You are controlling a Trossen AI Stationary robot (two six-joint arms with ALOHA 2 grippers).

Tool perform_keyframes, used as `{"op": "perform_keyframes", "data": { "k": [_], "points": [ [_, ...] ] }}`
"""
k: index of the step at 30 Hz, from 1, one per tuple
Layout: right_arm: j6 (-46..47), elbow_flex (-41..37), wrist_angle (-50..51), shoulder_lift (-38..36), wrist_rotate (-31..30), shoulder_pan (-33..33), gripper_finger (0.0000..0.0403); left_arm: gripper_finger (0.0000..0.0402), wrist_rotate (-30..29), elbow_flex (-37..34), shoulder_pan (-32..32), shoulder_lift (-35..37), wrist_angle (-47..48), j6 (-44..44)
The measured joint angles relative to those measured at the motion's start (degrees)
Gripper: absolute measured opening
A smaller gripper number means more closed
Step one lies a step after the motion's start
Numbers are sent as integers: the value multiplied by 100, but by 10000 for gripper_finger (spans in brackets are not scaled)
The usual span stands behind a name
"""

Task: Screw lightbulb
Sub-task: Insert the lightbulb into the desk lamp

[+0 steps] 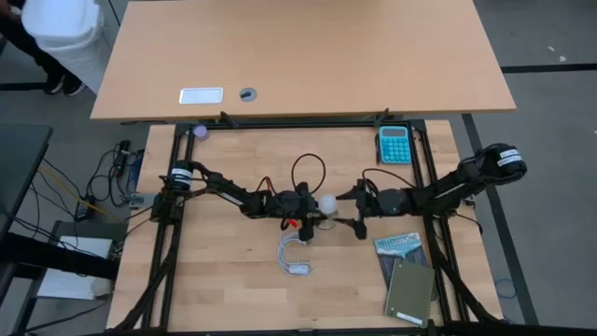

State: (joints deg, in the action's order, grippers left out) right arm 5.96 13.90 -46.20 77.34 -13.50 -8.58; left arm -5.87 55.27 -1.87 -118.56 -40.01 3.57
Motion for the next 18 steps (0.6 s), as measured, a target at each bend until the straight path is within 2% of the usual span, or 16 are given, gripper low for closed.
{"op": "perform_keyframes", "data": {
  "k": [3,5,10,18],
  "points": [
    [-44,128,-5,67,609,211,345,188,0,0,0,-2,-22,16],
    [-53,170,16,169,799,272,345,188,0,0,0,-4,-27,66],
    [-110,277,8,409,919,278,345,188,-2,2,0,-4,-7,122],
    [138,296,87,391,971,114,345,188,-50,11,-2,2,125,153]
  ]
}}
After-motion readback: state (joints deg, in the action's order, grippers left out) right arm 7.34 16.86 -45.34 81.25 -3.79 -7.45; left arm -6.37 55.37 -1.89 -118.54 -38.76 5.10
